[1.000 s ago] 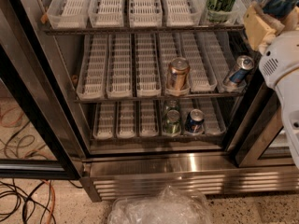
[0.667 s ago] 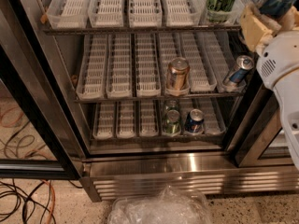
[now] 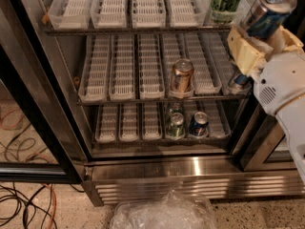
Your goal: Pick redbull can from top shelf of fridge
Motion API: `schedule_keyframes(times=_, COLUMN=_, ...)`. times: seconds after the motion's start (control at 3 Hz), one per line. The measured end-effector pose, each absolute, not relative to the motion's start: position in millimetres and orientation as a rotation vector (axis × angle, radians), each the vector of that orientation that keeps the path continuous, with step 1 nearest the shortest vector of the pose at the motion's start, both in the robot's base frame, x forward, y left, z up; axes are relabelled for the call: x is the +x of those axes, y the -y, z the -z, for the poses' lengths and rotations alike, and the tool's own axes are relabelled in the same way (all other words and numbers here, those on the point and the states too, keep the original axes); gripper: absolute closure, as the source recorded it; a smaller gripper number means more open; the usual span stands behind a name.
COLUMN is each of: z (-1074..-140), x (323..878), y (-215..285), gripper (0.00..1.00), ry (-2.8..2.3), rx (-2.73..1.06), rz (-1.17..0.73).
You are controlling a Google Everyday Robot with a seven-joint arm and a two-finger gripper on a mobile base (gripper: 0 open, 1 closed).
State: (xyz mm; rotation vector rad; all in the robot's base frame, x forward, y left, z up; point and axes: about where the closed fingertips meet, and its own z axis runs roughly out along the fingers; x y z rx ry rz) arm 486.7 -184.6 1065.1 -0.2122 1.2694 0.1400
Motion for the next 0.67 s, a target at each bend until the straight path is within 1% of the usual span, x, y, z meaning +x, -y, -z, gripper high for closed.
schedule_keyframes(times=0.67, z=-1028.9, x=447.5, y=144.1, gripper=1.00, ry=-1.346, rx=-0.354, rz=-0.275)
